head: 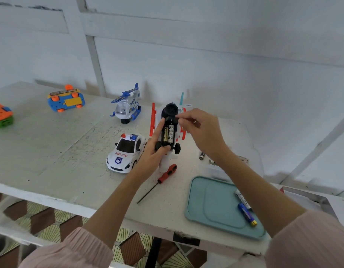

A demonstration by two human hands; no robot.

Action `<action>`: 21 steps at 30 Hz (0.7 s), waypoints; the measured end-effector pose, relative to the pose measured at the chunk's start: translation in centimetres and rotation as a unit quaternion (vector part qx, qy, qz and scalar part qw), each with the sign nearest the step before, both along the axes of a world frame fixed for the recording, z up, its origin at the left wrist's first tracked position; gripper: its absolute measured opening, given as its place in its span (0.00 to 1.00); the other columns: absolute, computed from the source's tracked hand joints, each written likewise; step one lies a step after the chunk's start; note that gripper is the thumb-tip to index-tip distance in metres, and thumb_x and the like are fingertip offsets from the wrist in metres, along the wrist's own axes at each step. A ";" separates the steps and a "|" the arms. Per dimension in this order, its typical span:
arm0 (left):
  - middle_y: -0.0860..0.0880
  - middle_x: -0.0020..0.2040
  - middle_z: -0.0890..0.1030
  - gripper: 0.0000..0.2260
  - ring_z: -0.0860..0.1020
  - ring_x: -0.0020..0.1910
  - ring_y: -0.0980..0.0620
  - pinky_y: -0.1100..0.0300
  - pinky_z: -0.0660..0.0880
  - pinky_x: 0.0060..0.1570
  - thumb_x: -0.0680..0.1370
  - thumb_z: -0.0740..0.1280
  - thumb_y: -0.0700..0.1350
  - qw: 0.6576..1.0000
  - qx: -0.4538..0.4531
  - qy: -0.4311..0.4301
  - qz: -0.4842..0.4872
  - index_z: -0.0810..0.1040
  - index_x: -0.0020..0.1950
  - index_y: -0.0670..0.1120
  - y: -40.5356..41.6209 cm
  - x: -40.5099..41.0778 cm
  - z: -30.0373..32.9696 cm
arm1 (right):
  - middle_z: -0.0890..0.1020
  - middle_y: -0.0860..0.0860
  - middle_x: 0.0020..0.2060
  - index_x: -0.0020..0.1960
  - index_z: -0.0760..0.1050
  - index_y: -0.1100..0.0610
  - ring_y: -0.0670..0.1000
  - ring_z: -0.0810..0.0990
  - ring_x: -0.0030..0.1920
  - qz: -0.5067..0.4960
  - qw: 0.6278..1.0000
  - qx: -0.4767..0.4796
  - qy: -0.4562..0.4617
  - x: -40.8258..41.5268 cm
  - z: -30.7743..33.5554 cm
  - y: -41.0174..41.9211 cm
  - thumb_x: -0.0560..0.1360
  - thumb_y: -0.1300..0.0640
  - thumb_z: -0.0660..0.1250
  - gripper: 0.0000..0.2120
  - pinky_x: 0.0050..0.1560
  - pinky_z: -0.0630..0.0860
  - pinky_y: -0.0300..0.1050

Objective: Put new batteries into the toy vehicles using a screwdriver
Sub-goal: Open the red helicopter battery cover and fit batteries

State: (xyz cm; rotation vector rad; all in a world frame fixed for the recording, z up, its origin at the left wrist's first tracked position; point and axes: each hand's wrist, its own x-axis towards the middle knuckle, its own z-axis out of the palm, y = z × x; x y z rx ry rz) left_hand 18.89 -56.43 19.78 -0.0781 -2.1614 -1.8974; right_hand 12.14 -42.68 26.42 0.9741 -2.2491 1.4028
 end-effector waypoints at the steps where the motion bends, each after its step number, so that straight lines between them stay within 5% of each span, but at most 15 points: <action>1: 0.57 0.69 0.69 0.31 0.72 0.63 0.59 0.70 0.70 0.58 0.80 0.57 0.33 1.000 -0.007 0.001 -0.003 0.54 0.69 0.67 -0.1 0.0 0.0 | 0.81 0.50 0.37 0.50 0.81 0.60 0.47 0.78 0.37 0.005 1.000 0.003 0.015 0.3 -0.5 0.3 0.72 0.65 0.68 0.08 0.42 0.76 0.39; 8: 0.71 0.63 0.68 0.31 0.72 0.63 0.66 0.72 0.70 0.56 0.80 0.62 0.38 0.999 -0.009 0.010 -0.033 0.53 0.70 0.67 -0.1 -0.2 -0.3 | 0.82 0.54 0.35 0.47 0.83 0.61 0.53 0.78 0.35 0.023 0.998 0.029 0.043 0.8 -2.9 0.6 0.69 0.65 0.72 0.07 0.39 0.75 0.41; 14: 0.65 0.64 0.68 0.26 0.72 0.61 0.69 0.71 0.70 0.55 0.82 0.59 0.40 0.999 -0.001 0.036 0.010 0.55 0.69 0.65 0.3 -0.4 -0.8 | 0.82 0.54 0.37 0.47 0.83 0.61 0.46 0.75 0.36 0.031 0.995 0.069 0.064 0.7 -3.5 0.3 0.70 0.64 0.70 0.07 0.42 0.73 0.34; 18: 0.68 0.65 0.68 0.27 0.70 0.66 0.63 0.62 0.69 0.63 0.77 0.59 0.44 0.999 -0.003 0.035 0.032 0.59 0.70 0.68 0.2 -0.6 -1.7 | 0.82 0.55 0.38 0.47 0.82 0.62 0.46 0.76 0.37 0.030 0.994 0.072 0.078 1.0 -3.8 0.2 0.70 0.63 0.70 0.07 0.42 0.74 0.35; 21: 0.70 0.65 0.68 0.28 0.70 0.65 0.65 0.64 0.70 0.62 0.75 0.58 0.41 0.998 0.008 0.049 0.042 0.60 0.70 0.66 0.5 -0.5 -1.8 | 0.82 0.55 0.40 0.48 0.82 0.63 0.46 0.76 0.38 0.037 0.994 0.078 0.071 1.2 -3.8 0.2 0.71 0.65 0.69 0.07 0.42 0.76 0.35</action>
